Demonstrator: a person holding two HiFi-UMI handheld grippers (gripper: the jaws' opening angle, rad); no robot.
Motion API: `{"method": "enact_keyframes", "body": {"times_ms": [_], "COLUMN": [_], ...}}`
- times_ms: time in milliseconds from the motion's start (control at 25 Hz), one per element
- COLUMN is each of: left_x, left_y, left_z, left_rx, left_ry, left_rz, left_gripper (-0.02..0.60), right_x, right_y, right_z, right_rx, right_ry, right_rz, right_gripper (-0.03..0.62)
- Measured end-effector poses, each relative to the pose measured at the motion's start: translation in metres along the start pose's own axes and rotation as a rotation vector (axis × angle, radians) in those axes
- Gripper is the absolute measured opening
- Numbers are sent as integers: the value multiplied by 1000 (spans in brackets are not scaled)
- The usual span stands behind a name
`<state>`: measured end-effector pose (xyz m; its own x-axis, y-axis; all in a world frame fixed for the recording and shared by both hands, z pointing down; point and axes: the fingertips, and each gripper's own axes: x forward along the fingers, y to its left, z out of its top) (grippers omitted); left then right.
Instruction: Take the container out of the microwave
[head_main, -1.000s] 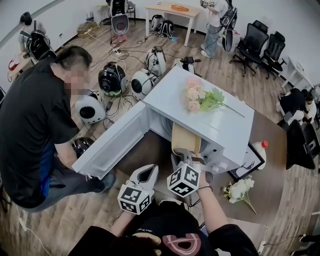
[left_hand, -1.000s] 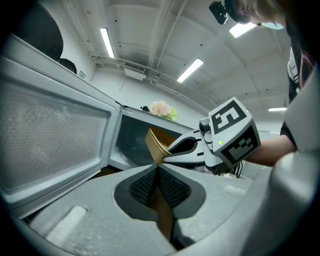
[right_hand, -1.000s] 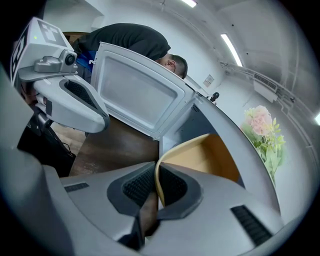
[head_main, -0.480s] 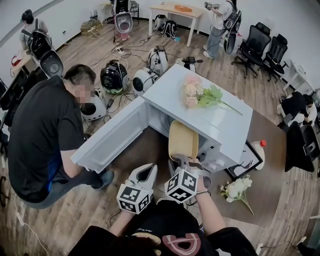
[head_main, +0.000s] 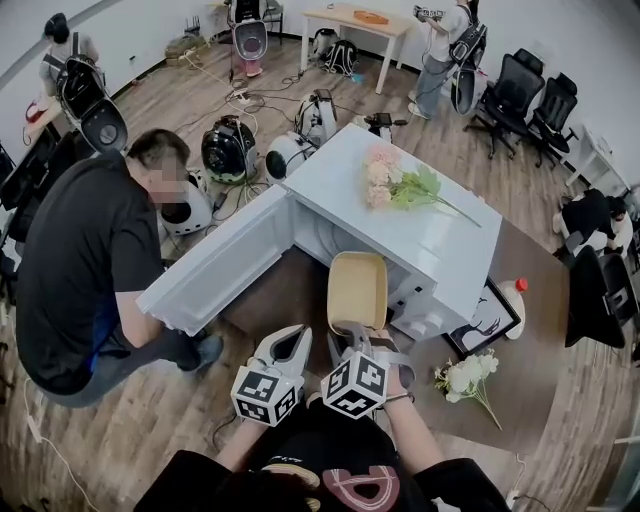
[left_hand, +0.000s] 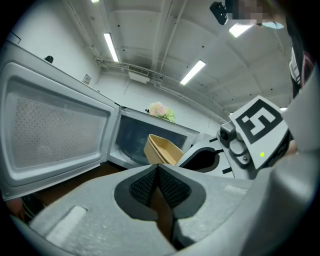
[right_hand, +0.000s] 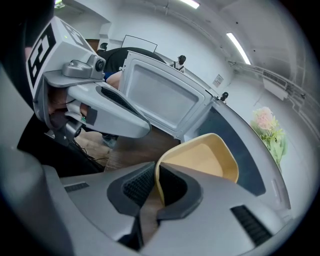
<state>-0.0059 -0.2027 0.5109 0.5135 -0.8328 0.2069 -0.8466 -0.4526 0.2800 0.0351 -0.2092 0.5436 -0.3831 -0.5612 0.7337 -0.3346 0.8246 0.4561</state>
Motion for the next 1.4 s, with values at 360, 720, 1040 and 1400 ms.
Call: {"method": "enact_keyframes", "body": {"times_ms": [360, 720, 1040, 1400], "left_x": [-7, -10, -16, -18], "left_y": [-7, -18, -26, -37], "left_z": [-5, -19, -25, -29], "left_rx": [0, -2, 6, 16], "left_ry": [4, 22, 39, 52], "left_rz": [3, -3, 0, -9], "left_gripper": [9, 9, 9, 9], "right_x": [-11, -17, -22, -23], "right_y": [25, 40, 51, 62], "right_z": [-4, -21, -36, -46], "right_rx": [-5, 32, 93, 124], "right_ry": [-2, 16, 33, 38], "right_rz": [27, 44, 59, 79], "right_gripper": [34, 34, 34, 34]}}
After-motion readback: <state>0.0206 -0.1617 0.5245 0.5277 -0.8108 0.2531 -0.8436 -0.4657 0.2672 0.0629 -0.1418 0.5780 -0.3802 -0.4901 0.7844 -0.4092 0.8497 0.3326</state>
